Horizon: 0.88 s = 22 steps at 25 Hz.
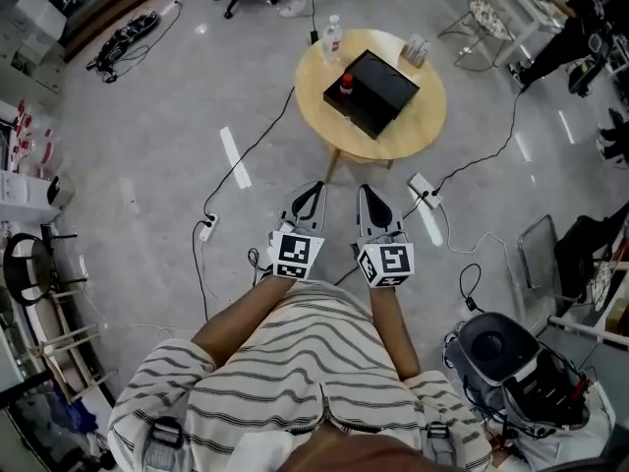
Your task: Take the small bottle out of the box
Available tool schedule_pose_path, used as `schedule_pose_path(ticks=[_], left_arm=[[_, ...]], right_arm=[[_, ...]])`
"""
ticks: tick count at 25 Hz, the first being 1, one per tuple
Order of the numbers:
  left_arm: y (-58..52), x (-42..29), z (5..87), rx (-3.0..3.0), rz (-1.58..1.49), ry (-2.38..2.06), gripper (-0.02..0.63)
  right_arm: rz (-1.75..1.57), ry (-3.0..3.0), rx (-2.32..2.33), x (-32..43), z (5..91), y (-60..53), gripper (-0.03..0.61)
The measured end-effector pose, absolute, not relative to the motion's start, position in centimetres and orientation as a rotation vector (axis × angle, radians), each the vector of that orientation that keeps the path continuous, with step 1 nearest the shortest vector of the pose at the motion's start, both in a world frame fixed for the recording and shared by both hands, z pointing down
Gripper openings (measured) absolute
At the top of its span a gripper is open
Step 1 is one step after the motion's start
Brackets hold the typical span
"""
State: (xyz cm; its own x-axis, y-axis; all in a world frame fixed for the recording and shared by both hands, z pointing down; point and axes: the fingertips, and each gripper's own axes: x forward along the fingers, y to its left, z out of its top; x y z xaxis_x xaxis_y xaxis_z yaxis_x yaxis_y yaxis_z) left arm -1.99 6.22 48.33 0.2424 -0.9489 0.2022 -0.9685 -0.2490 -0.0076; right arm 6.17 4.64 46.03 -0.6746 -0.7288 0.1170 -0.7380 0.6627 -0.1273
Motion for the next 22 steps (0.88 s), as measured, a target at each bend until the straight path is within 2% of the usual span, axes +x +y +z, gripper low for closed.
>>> schedule_pose_path(ticks=[12, 22], left_arm=[[-4.9, -8.1, 48.1, 2.473, 0.232, -1.688, 0.021], [-6.2, -9.6, 48.9, 2.479, 0.232, -1.636, 0.021]], right_arm=[[0.263, -2.740, 1.401, 0.3, 45.0, -5.5, 0.011], [0.267, -2.684, 1.457, -0.6, 45.3, -7.1, 0.012]])
